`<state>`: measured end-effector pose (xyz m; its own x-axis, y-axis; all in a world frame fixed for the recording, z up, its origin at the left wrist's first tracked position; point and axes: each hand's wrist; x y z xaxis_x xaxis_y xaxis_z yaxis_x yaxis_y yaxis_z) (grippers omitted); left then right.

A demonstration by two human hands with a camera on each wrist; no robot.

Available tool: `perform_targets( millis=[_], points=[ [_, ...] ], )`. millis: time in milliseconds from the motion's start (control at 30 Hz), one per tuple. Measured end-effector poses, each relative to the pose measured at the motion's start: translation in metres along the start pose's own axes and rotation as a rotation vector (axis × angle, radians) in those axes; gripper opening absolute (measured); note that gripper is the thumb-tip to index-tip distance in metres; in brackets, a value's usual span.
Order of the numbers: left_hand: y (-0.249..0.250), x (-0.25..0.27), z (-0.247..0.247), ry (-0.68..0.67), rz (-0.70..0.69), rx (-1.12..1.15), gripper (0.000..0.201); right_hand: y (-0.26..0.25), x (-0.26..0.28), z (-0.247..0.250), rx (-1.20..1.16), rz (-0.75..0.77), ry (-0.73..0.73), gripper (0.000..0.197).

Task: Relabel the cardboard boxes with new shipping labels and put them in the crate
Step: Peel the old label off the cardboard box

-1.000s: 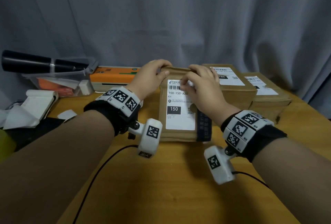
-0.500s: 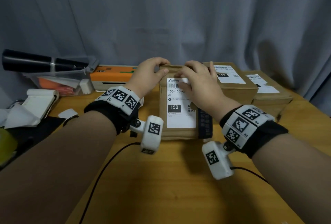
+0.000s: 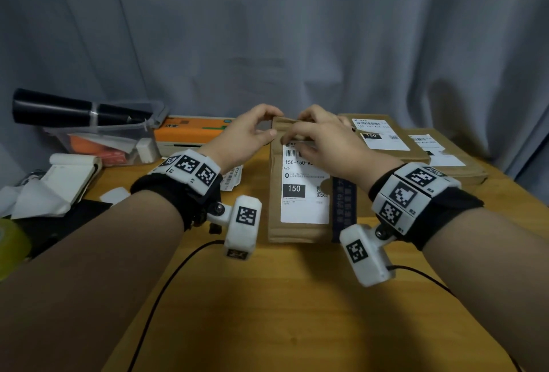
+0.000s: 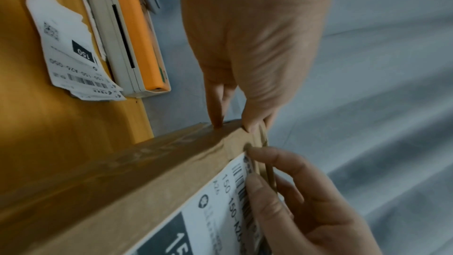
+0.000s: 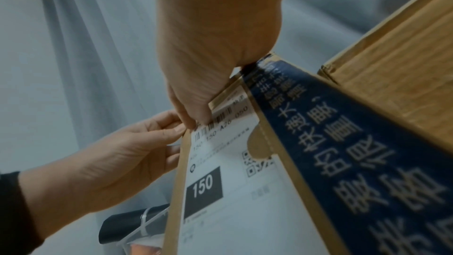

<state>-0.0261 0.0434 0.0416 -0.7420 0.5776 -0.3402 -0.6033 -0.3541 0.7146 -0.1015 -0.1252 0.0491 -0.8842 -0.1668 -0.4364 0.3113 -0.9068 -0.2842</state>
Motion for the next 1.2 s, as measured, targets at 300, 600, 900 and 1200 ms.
perform_targets(
  millis=[300, 600, 900, 1200],
  points=[
    [-0.001, 0.009, -0.001, -0.098, 0.053, 0.189, 0.051, 0.000, 0.000, -0.001, 0.026, -0.016, -0.036, 0.019],
    [-0.003, 0.010, -0.005, -0.062, 0.082, 0.217, 0.051, 0.001, 0.000, -0.005, 0.028, -0.004, 0.009, 0.024],
    [0.002, 0.011, -0.007, -0.035, 0.088, 0.245, 0.050, 0.010, 0.003, -0.008, -0.021, 0.043, 0.032, 0.020],
    [0.014, 0.013, -0.011, 0.081, 0.028, 0.067, 0.040, 0.014, 0.007, -0.017, -0.018, 0.085, 0.157, 0.013]
  ],
)
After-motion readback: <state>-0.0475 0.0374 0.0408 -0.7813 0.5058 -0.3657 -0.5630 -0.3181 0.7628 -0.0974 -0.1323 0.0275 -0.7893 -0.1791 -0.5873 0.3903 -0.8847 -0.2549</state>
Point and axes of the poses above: each hand's wrist, its own x-axis away from the middle knuckle, its own z-axis out of the back of the hand, y = z × x, and after that the axes turned 8 degrees about -x, right-handed
